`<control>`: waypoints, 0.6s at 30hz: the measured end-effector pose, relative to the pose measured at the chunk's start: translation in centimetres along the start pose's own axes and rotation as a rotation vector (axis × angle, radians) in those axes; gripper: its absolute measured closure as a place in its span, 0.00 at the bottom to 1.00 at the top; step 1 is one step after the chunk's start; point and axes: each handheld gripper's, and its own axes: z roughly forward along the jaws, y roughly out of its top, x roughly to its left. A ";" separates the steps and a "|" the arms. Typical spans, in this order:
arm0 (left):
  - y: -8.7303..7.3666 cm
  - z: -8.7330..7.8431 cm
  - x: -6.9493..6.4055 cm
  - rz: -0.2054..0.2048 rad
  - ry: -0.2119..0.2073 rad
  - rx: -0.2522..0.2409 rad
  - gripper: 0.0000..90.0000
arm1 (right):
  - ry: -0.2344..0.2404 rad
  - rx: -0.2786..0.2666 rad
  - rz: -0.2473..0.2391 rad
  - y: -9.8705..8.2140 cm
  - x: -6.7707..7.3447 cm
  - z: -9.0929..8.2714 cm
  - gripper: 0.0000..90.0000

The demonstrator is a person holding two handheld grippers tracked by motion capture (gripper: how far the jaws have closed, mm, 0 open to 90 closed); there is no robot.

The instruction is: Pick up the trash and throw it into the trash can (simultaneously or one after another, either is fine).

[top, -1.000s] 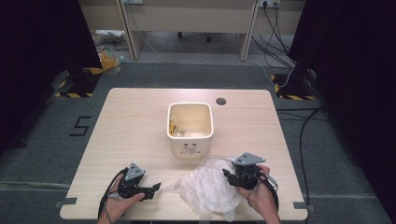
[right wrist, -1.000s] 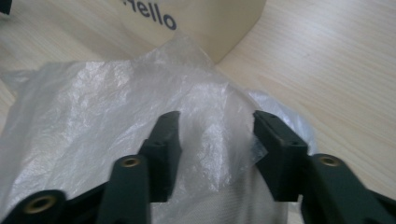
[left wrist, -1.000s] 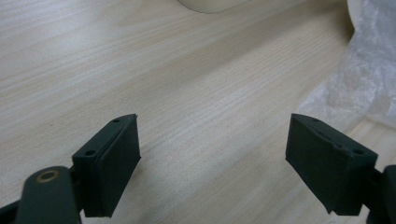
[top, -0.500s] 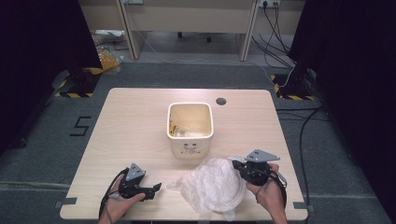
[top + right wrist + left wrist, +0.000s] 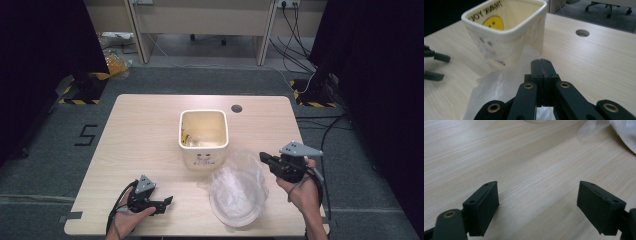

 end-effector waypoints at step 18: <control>-0.3 0.4 -0.8 0.045 0.059 -0.014 0.16 | 0.065 -0.126 -0.066 11.3 1.0 0.0 1.00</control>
